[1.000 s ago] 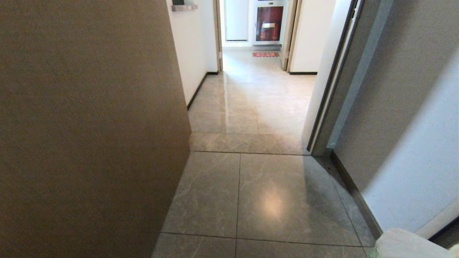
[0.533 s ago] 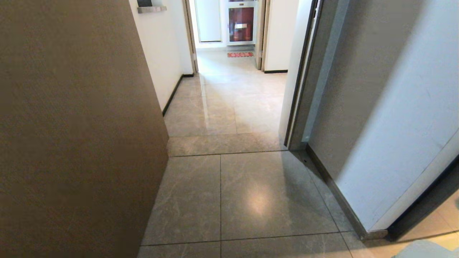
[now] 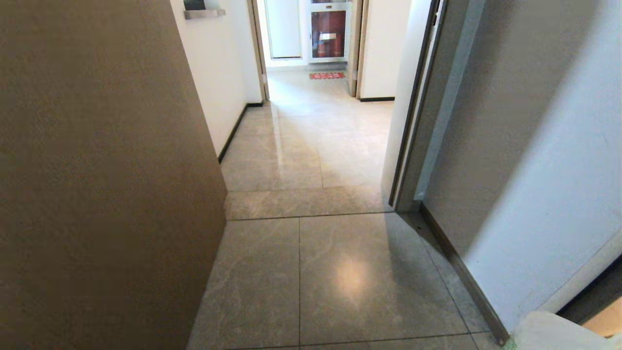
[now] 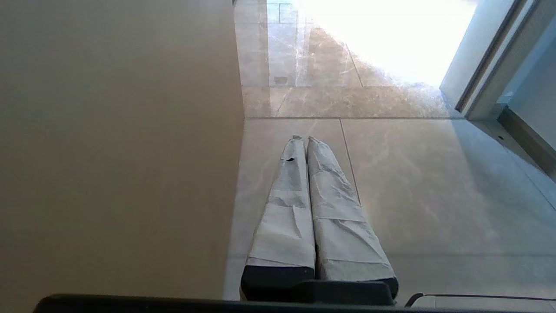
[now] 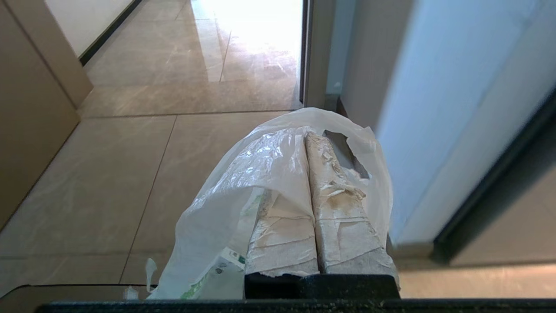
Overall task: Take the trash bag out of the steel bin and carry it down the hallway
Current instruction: Put the trash bag at the door
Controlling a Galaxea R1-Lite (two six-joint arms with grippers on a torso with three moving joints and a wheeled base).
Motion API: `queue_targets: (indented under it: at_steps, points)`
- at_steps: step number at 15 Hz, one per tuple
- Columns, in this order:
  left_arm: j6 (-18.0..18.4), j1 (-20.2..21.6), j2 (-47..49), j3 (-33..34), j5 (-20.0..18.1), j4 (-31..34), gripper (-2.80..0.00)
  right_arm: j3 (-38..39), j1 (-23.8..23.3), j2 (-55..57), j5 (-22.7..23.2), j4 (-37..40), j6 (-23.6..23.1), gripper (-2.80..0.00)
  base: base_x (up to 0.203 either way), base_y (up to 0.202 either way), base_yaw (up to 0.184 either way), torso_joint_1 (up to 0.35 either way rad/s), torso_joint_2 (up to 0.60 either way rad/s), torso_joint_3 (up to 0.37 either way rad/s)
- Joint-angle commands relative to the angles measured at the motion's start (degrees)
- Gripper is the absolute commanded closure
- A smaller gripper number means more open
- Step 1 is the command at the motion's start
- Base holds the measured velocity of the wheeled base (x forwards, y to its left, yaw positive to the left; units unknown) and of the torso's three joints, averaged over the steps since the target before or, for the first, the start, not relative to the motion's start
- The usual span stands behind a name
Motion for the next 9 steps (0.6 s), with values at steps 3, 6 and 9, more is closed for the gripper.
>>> queue_targets:
  at_steps: [3,6,9]
  points:
    - [0.0,0.0,0.0,0.0,0.0,0.0,0.0,0.1,0.0,0.0,0.0,0.0,0.0,0.0,0.192,0.0,0.001,0.0,0.0,0.003]
    - [0.0,0.0,0.0,0.0,0.0,0.0,0.0,0.1,0.0,0.0,0.0,0.0,0.0,0.0,0.193,0.0,0.002,0.002,0.0,0.003]
    - [0.0,0.0,0.0,0.0,0.0,0.0,0.0,0.1,0.0,0.0,-0.1,0.0,0.0,0.0,0.19,0.0,0.0,0.002,0.0,0.003]
